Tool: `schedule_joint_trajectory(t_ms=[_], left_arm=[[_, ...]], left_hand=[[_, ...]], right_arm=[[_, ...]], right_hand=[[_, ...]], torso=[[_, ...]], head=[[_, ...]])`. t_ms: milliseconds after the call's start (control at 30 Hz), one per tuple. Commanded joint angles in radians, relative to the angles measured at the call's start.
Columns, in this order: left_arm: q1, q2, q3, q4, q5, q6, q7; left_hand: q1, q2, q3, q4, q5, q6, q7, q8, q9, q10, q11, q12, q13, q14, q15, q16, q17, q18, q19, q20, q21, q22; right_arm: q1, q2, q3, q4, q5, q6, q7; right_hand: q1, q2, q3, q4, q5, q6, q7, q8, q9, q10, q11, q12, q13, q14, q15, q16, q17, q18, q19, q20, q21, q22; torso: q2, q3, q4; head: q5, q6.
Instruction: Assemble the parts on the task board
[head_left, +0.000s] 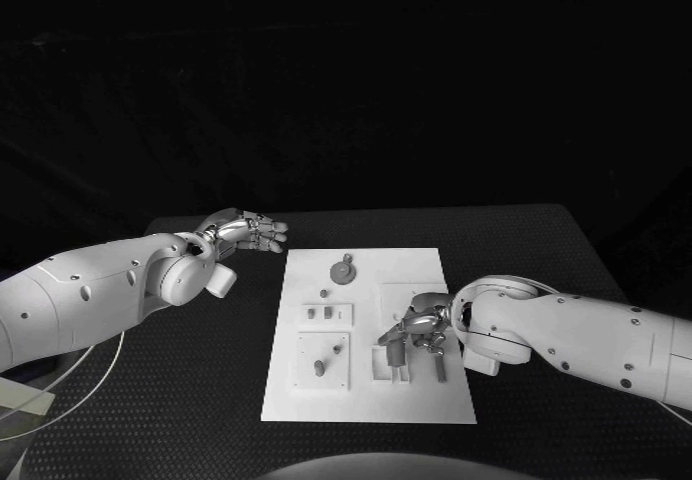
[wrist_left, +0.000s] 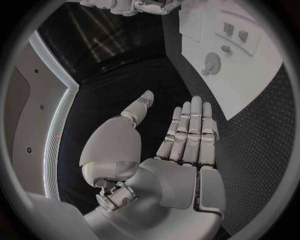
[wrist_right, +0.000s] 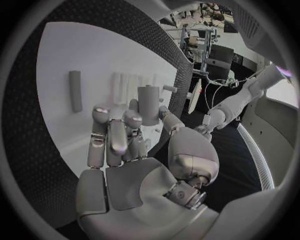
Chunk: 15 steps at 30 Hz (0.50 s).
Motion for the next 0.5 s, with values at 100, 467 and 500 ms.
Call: schedule_joint_trajectory(t_ms=[100,467,500], left_arm=[[0.001,0.003,0.001,0.004,0.006,0.018,0.003],[0.001,0.003,0.001,0.003,0.006,0.019,0.001],[0.001,0.003,0.001,0.003,0.006,0.019,0.001]], left_hand=[[-0.012,0.0,-0.001,0.006,0.001,-0.006,0.01,0.005,0.001,-0.005,0.002,-0.001,-0.001,-0.004,0.003,-0.007,0.001,-0.015,0.001,0.005,0.001,-0.002],[-0.013,-0.001,-0.002,0.007,0.001,-0.007,0.01,0.005,0.001,-0.005,0.002,-0.001,-0.002,-0.005,0.004,-0.008,0.002,-0.015,0.001,0.006,0.001,-0.003],[-0.013,-0.001,-0.002,0.007,0.001,-0.007,0.01,0.005,0.001,-0.005,0.002,-0.001,-0.002,-0.005,0.004,-0.008,0.002,-0.015,0.001,0.006,0.001,-0.003]], right_arm=[[-0.003,0.028,-0.012,-0.032,0.036,0.035,0.0],[-0.007,0.048,-0.023,-0.051,0.036,0.066,0.0],[-0.008,0.049,-0.023,-0.049,0.036,0.066,0.0]], right_hand=[[0.068,0.083,0.071,-0.062,0.003,0.011,0.004,-0.001,0.0,0.006,-0.001,-0.007,-0.002,-0.004,-0.003,0.003,-0.003,0.026,0.001,0.007,0.004,0.011],[0.059,0.082,0.073,-0.062,0.003,0.01,0.004,-0.003,0.0,0.005,-0.001,-0.008,-0.002,-0.007,-0.003,0.002,-0.008,0.026,0.001,0.007,0.003,0.011],[0.059,0.082,0.073,-0.062,0.003,0.01,0.004,-0.003,0.0,0.005,-0.001,-0.008,-0.002,-0.007,-0.003,0.002,-0.008,0.026,0.001,0.007,0.003,0.011]], torso=[[0.0,0.0015,0.0023],[0.0,0.0019,-0.0006],[0.0,0.0022,-0.0007]], head=[[0.001,-0.002],[0.008,-0.006],[0.008,-0.007]])
